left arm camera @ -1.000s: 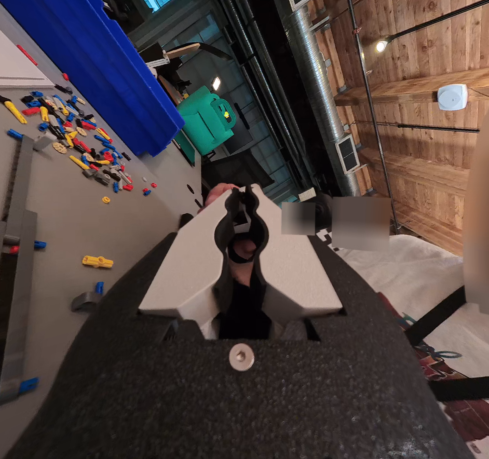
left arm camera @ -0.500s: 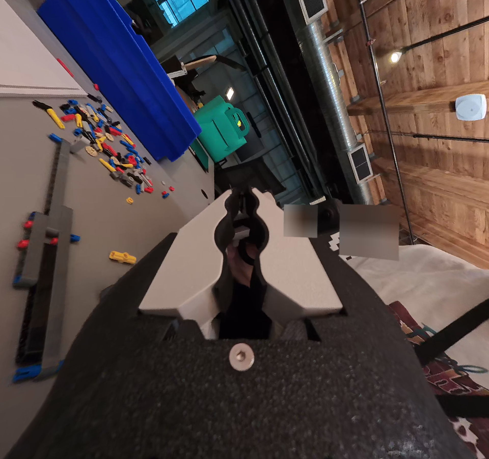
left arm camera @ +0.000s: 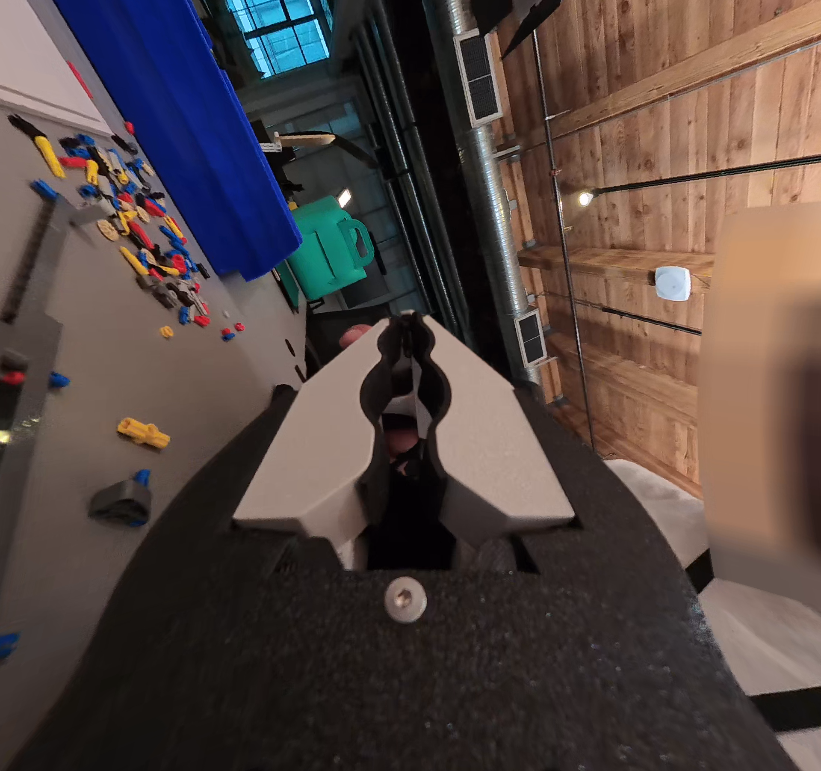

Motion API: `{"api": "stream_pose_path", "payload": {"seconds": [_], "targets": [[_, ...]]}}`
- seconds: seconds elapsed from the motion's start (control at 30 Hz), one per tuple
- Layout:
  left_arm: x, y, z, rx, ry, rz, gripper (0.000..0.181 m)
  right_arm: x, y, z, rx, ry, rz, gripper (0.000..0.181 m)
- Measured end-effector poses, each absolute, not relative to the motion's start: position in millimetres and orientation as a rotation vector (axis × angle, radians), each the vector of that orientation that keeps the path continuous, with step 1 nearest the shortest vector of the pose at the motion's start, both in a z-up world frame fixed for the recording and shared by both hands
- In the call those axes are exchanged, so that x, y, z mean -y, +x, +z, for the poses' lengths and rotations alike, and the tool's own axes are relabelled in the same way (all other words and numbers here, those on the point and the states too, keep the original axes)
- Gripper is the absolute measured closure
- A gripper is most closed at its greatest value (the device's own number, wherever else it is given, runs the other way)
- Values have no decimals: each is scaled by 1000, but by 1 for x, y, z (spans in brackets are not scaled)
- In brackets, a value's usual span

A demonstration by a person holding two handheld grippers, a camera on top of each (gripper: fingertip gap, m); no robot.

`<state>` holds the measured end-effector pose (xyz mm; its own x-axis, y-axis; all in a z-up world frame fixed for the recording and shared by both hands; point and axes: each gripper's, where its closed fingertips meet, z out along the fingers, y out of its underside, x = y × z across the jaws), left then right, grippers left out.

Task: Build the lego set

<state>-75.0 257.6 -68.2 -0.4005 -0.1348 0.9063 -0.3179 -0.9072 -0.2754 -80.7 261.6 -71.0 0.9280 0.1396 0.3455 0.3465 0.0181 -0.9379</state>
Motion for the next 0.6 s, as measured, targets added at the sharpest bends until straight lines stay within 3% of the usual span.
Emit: {"api": "stream_pose_path", "payload": {"seconds": [0.13, 0.6], "targets": [[-253, -74, -64, 575, 1602, 2455, 179, -259, -81, -64, 435, -1511, -245, 175], [-251, -75, -61, 545, 1587, 2444, 179, -260, -83, -68, 480, -1493, -317, 172]]}}
